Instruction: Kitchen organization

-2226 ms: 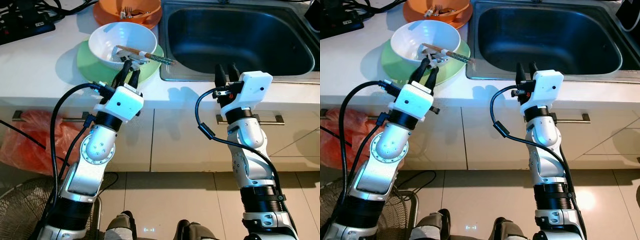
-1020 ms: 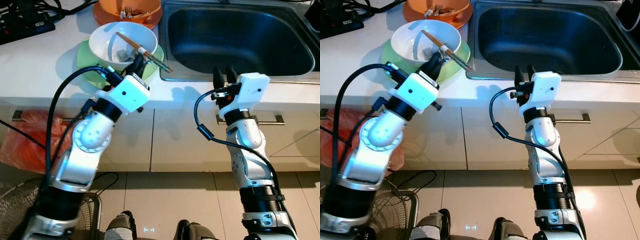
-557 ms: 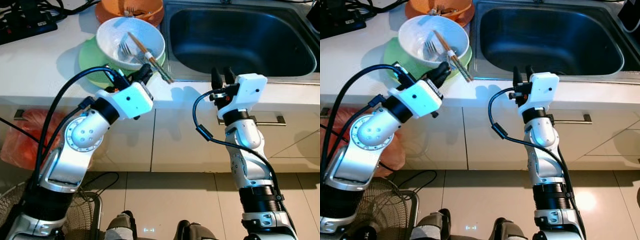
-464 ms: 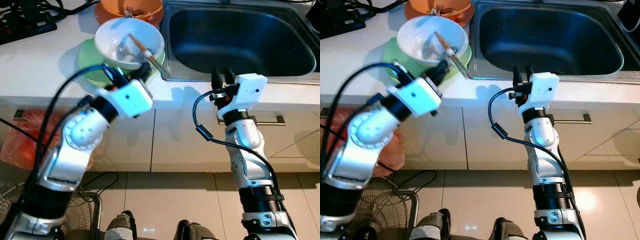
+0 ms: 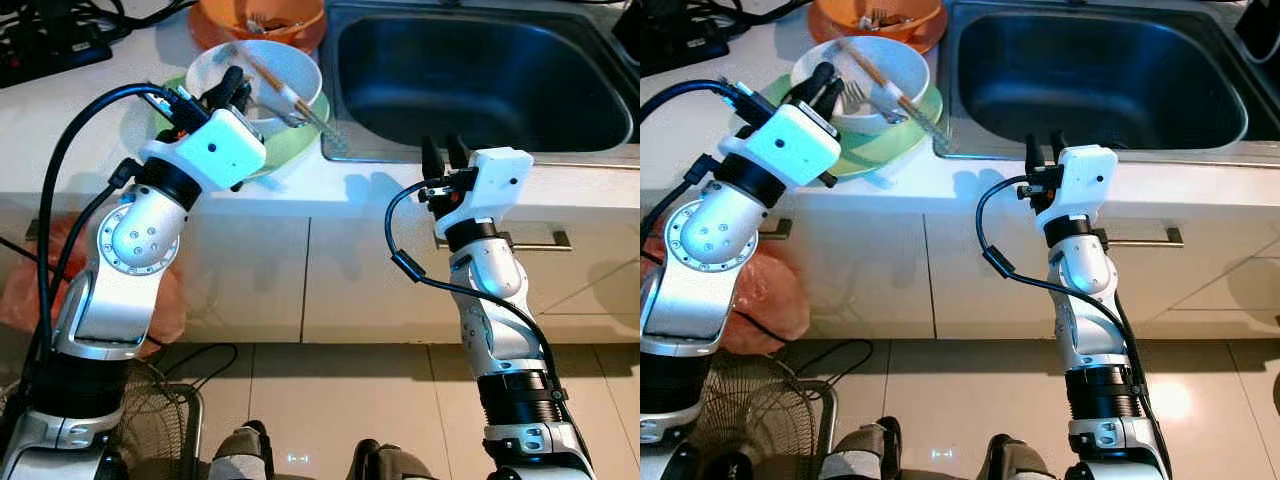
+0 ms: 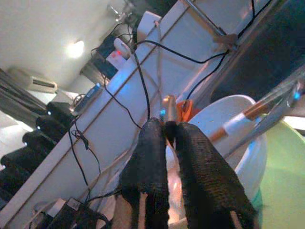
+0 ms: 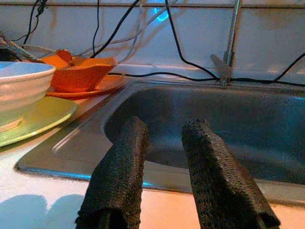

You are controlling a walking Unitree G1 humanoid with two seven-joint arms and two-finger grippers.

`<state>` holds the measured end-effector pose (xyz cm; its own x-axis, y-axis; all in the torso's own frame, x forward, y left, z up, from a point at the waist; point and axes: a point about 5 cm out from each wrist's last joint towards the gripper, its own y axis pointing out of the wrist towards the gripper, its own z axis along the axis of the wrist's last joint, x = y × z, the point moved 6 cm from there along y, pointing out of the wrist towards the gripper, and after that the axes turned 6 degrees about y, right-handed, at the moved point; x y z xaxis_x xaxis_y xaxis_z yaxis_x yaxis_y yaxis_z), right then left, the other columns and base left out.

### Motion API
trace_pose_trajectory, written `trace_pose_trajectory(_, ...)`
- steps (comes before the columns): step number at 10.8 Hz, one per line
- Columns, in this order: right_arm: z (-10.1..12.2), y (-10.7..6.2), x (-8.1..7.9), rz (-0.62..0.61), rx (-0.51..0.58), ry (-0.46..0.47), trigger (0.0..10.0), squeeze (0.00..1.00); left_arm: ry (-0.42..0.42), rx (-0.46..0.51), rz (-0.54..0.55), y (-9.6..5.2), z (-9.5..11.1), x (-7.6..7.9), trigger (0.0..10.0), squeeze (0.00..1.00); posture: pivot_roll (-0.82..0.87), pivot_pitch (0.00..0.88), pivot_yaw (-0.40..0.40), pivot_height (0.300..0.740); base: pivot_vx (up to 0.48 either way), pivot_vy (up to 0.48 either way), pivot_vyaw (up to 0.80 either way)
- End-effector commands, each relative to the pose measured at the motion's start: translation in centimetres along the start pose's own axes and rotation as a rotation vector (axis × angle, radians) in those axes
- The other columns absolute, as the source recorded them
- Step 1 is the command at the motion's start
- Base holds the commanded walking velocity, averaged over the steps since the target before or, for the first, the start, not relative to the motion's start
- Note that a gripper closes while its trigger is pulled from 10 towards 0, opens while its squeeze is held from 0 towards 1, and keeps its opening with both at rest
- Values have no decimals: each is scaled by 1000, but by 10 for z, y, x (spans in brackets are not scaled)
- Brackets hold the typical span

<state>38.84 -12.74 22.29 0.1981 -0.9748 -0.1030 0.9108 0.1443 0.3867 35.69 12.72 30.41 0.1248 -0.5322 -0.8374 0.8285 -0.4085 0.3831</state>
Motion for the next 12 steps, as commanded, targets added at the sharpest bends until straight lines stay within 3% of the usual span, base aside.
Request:
trace_pose_trajectory(1,4,2,1,-1,18,11,10000,0,1,7,-13,0,3,4,10000,690,198,218,-40,740,0,0,0)
trace_pose_trajectory(2,4,2,1,0,18,12,10000,0,3,4,-15,0,2,6,10000,655,198,218,-40,740,0,0,0)
trace_pose_trajectory(3,4,2,0,3,17,12,10000,0,35,-35,-33,-2,-6,8,10000,0,203,217,-43,740,0,0,0)
trace_pose_trajectory(9,3,3,-1,12,13,11,10000,0,113,-52,-54,-4,-10,-1,10000,0,205,218,-50,740,0,0,0)
trace_pose_trajectory(12,3,3,-1,15,13,12,10000,0,96,-41,-54,-7,-10,-8,10000,0,205,218,-52,740,0,0,0)
